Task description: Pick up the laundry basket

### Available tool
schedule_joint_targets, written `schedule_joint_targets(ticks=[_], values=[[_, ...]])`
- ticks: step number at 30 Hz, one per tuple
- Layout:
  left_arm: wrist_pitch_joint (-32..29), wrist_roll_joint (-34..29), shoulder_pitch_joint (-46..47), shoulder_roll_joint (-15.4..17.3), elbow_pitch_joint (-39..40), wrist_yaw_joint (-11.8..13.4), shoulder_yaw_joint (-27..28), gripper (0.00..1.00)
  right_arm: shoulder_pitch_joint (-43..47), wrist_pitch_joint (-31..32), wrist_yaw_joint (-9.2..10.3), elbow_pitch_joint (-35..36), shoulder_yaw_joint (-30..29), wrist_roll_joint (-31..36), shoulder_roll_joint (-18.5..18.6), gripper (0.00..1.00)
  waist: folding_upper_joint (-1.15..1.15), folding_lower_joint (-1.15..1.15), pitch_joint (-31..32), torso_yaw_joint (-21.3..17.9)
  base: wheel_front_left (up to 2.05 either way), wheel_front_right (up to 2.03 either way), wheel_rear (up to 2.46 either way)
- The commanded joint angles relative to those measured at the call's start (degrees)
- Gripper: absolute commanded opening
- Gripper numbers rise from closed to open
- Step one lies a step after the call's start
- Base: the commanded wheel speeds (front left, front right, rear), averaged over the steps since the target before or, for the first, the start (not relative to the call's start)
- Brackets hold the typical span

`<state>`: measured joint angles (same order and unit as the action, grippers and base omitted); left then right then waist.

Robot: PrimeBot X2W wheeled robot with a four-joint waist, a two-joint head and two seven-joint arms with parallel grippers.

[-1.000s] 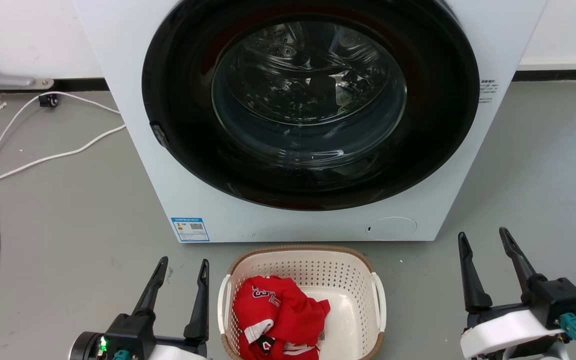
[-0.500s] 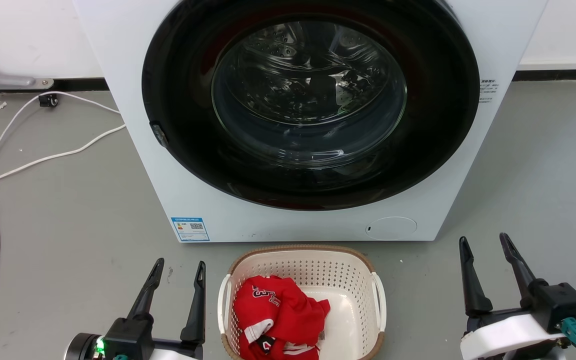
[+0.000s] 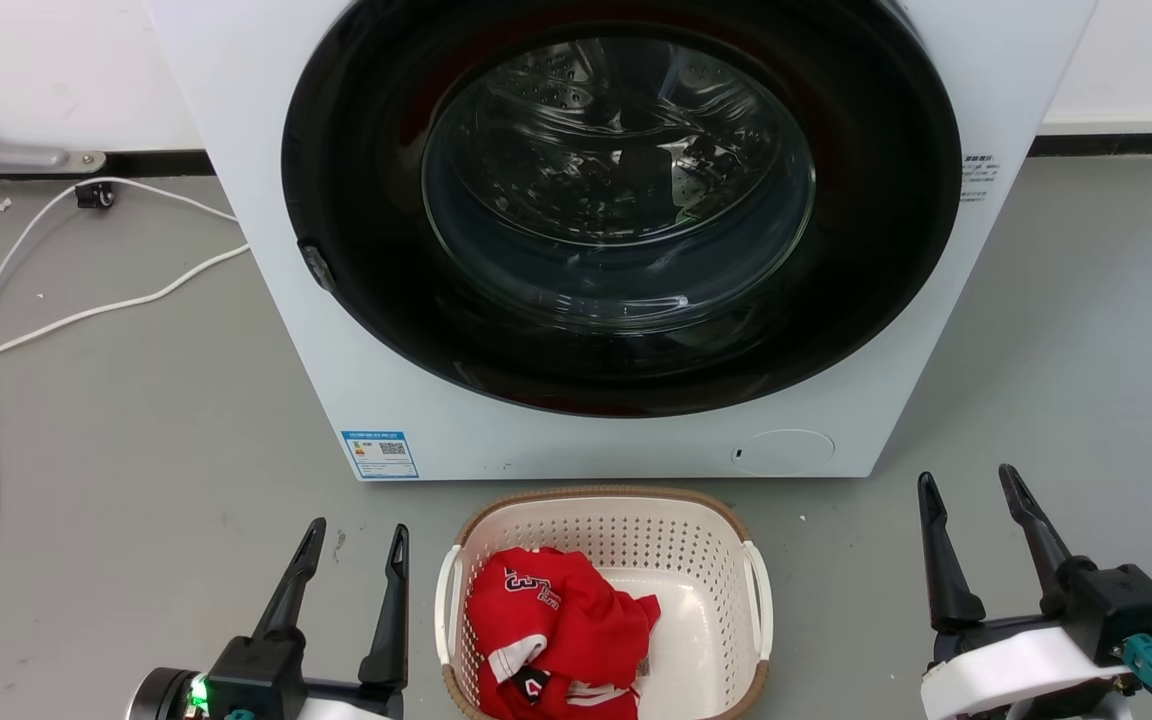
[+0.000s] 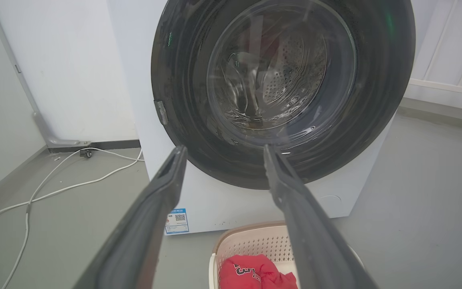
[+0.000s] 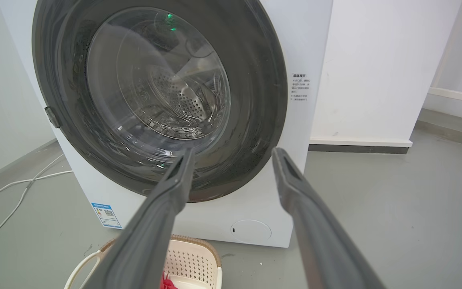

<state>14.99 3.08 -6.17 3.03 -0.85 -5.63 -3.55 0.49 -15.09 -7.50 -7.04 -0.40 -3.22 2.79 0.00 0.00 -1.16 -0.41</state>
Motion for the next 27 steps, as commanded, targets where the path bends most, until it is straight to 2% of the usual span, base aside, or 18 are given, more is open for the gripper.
schedule_joint_targets(ticks=[1,7,16,20,27], values=[[0.3,-0.2,-0.2,-0.1,-0.2,-0.2,0.1,1.0,-0.5,-0.1,0.02,-0.1,0.0,-0.2,0.2,1.0,0.0,0.0,-0.2,0.0,0.0,0.0,0.0],[0.2,0.5,1.0,-0.1,-2.0,-0.4,-0.1,1.0,-1.3,-0.1,0.02,-0.6,0.2,0.0,0.2,1.0,0.0,0.0,-2.4,-0.2,0.0,0.0,0.0],[0.2,2.1,6.7,0.0,-8.3,-1.1,1.7,1.0,-7.1,-0.1,0.03,-4.9,-0.4,1.3,0.2,1.0,0.0,0.0,-12.7,-1.3,0.0,0.0,0.0],[0.2,2.1,10.1,1.0,-11.3,-1.4,2.2,1.0,-10.0,0.3,0.03,-7.2,-0.5,1.5,0.1,1.0,0.0,0.0,-16.5,-1.3,0.0,0.0,0.0],[0.2,5.0,21.4,4.6,-21.6,-1.8,1.1,1.0,-19.0,3.5,0.03,-15.7,2.4,3.5,0.1,1.0,0.0,0.0,-25.0,-1.2,0.0,0.0,0.0]])
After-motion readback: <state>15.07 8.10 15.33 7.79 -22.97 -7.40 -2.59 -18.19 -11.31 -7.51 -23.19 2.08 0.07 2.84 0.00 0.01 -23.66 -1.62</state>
